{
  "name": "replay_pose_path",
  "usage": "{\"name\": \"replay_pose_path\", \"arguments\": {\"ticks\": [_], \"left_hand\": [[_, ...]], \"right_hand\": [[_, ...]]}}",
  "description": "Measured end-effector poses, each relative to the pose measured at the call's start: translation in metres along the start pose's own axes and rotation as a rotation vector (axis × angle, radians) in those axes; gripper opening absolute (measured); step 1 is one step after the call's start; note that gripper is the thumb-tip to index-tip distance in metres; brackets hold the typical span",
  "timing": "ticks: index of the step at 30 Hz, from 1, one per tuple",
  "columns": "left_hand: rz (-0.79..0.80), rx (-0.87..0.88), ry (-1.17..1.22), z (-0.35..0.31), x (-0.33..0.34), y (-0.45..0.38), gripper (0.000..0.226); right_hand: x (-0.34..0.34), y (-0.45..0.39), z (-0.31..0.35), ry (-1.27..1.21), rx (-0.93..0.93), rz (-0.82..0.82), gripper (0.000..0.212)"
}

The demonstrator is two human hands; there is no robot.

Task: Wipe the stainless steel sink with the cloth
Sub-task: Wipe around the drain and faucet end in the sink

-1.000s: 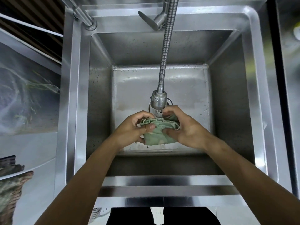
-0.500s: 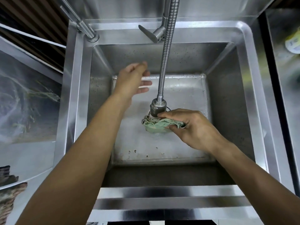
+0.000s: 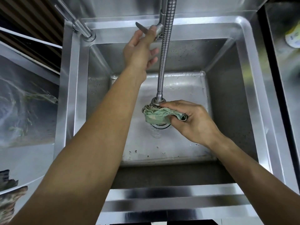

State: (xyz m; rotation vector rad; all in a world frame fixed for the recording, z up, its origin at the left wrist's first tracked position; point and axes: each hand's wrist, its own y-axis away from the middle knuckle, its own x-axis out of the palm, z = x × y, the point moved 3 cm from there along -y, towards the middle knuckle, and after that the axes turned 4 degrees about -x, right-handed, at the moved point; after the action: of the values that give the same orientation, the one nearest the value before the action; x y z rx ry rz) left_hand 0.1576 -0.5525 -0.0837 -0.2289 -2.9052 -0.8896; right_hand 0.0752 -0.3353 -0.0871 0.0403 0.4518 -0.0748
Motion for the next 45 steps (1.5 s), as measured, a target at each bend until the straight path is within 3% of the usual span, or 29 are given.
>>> {"name": "replay_pose_path", "arguments": {"ticks": [4, 7, 9, 11, 13, 16, 19, 22, 25, 27, 31, 33, 35, 40, 43, 45], "left_hand": [[-0.024, 0.003, -0.045, -0.005, 0.002, -0.013, 0.044], [-0.059, 0.364, -0.238, -0.008, -0.005, -0.011, 0.037], [-0.116, 0.625, -0.529, -0.012, -0.007, -0.006, 0.039], [-0.221, 0.748, -0.827, -0.016, -0.005, 0.0, 0.038], [-0.247, 0.763, -0.901, -0.015, -0.006, 0.003, 0.039], [-0.078, 0.669, -0.818, -0.002, -0.015, 0.01, 0.044], [0.029, 0.391, -0.636, 0.018, -0.037, 0.042, 0.027], [0.15, 0.133, -0.634, 0.043, -0.069, 0.096, 0.051], [0.437, -0.032, -0.556, 0.072, -0.095, 0.138, 0.058], [0.539, -0.122, -0.474, 0.089, -0.102, 0.151, 0.06], [0.44, -0.113, -0.523, 0.094, -0.102, 0.152, 0.029], [0.411, -0.133, -0.453, 0.094, -0.103, 0.149, 0.024], [0.421, -0.193, -0.356, 0.096, -0.103, 0.148, 0.025], [0.468, -0.363, -0.13, 0.108, -0.101, 0.149, 0.033], [0.623, -0.477, -0.013, 0.108, -0.106, 0.151, 0.028], [0.649, -0.569, 0.032, 0.105, -0.109, 0.15, 0.041]], "right_hand": [[0.002, 0.002, 0.0, -0.017, 0.0, -0.014, 0.05], [0.003, 0.004, 0.0, -0.044, 0.009, -0.034, 0.048], [0.003, 0.005, 0.002, -0.063, 0.018, -0.039, 0.048], [0.004, 0.006, 0.004, -0.079, 0.028, -0.036, 0.048], [0.006, 0.006, 0.005, -0.083, 0.029, -0.038, 0.048], [0.01, 0.005, 0.006, -0.152, 0.061, -0.067, 0.047], [0.009, 0.004, 0.008, -0.253, 0.141, -0.082, 0.043], [0.005, 0.001, 0.011, -0.338, 0.212, -0.014, 0.044], [0.002, -0.002, 0.012, -0.425, 0.296, 0.089, 0.044], [0.004, -0.001, 0.011, -0.453, 0.357, 0.147, 0.044], [0.003, 0.006, 0.005, -0.447, 0.43, 0.195, 0.037], [-0.001, 0.012, 0.002, -0.403, 0.413, 0.243, 0.046], [-0.003, 0.017, 0.0, -0.386, 0.392, 0.233, 0.052], [-0.002, 0.022, -0.001, -0.492, 0.328, 0.142, 0.041], [-0.002, 0.028, 0.001, -0.536, 0.284, 0.103, 0.041], [-0.005, 0.031, -0.003, -0.539, 0.263, 0.066, 0.051]]}}
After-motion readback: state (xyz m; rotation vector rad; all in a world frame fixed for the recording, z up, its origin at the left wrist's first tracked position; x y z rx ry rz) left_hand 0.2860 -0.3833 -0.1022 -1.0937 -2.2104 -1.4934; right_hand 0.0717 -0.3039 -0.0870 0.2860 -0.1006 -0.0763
